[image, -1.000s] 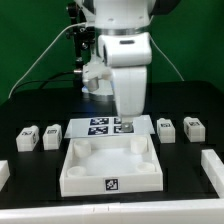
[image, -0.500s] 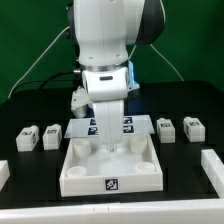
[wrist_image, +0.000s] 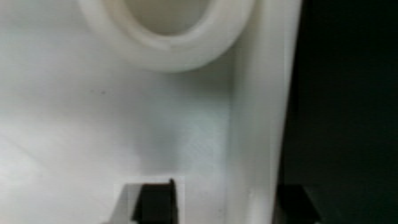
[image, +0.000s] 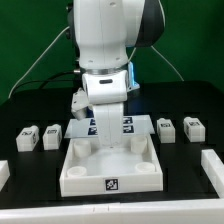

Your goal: Assemble one leg

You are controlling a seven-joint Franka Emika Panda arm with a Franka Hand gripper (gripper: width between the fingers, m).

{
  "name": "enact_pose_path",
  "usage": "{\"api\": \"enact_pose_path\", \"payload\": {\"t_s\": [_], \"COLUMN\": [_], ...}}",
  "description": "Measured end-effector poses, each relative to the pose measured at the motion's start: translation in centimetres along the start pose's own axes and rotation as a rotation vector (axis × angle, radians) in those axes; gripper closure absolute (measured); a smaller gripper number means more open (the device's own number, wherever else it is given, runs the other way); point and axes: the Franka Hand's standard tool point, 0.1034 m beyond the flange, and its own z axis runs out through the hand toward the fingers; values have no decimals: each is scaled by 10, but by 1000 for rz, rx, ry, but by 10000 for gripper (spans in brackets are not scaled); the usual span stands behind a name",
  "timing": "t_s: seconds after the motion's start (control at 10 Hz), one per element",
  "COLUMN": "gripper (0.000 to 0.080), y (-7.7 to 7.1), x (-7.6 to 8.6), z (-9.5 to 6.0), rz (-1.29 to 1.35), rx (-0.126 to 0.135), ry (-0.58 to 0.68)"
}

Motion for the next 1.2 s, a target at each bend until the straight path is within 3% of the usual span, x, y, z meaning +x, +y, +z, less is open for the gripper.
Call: {"api": "enact_pose_path", "payload": {"t_s": [0.1,0.2,0.9,1.2], "gripper": [700,740,739,739], "y": [0,1,3,37], "x": [0,0,1,39], "z": [0,-1,-1,-9], "rz": [0,1,5,8], "rx": [0,-5,-10,-42], "ry": [0,0,0,15]}}
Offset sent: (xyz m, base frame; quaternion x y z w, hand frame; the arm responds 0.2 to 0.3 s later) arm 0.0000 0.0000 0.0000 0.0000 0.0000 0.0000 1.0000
